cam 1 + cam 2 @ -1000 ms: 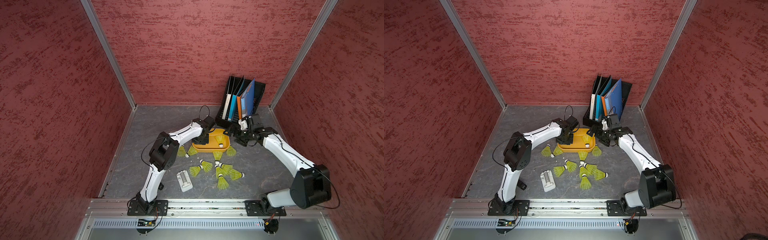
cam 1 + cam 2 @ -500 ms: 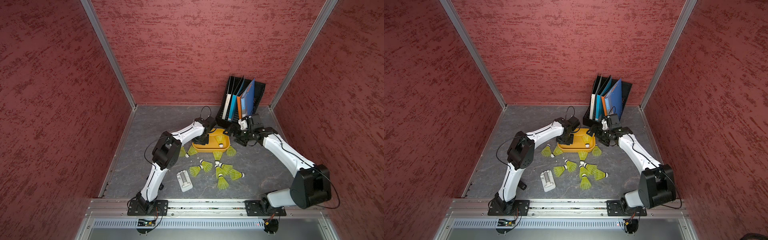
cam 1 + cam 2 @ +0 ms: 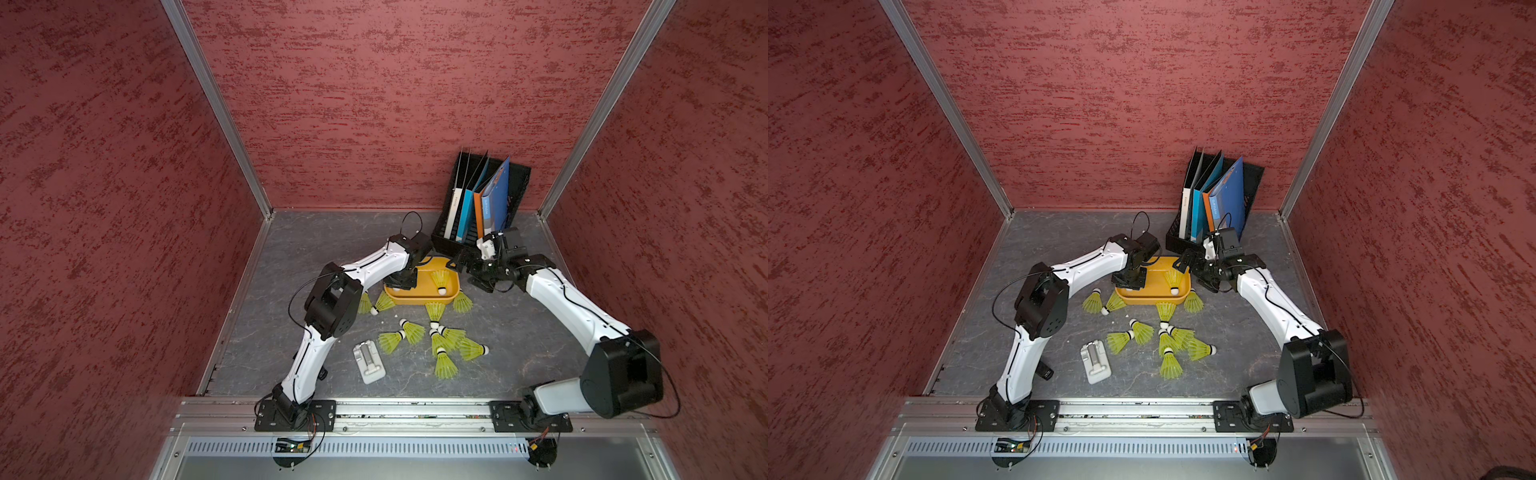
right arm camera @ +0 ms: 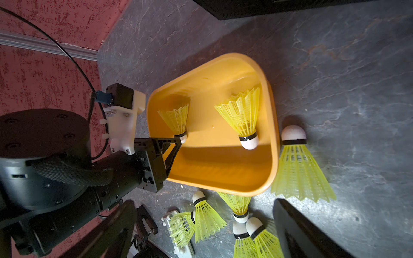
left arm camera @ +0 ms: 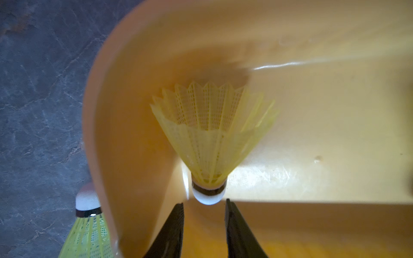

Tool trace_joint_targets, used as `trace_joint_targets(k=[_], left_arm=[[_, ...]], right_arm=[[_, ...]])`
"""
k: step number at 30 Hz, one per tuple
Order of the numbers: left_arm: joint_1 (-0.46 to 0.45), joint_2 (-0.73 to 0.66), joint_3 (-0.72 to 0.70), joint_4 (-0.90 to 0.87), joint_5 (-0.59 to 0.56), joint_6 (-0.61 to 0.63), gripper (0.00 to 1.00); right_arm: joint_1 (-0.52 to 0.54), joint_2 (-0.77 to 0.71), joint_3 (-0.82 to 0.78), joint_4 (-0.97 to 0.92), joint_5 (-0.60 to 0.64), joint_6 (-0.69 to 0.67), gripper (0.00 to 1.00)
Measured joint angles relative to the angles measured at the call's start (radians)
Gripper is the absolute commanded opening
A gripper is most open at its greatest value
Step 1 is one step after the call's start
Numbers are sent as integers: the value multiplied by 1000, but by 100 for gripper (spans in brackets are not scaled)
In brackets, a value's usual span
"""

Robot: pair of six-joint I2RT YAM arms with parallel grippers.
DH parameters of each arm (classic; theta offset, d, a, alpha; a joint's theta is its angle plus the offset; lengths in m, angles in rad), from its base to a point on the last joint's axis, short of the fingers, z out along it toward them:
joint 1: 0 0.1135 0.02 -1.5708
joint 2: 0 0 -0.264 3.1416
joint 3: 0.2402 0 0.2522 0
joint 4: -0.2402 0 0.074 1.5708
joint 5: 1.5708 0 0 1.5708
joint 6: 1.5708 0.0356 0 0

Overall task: Put the shuttlecocks into the storage box
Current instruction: Place the shuttlecock in the storage box.

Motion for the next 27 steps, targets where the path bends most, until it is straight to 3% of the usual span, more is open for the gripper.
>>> trace_joint_targets(k=[11, 17, 27], left_arm=[[-1, 30, 17, -11, -5, 0, 34], [-16, 29, 45, -17, -10, 0, 51], [-44, -8, 46, -17, -12, -9, 56]], right_arm=[[0, 0, 0, 0, 0, 0, 98], [0, 0, 0, 0, 0, 0, 98], [0, -11, 0, -16, 7, -3, 98]])
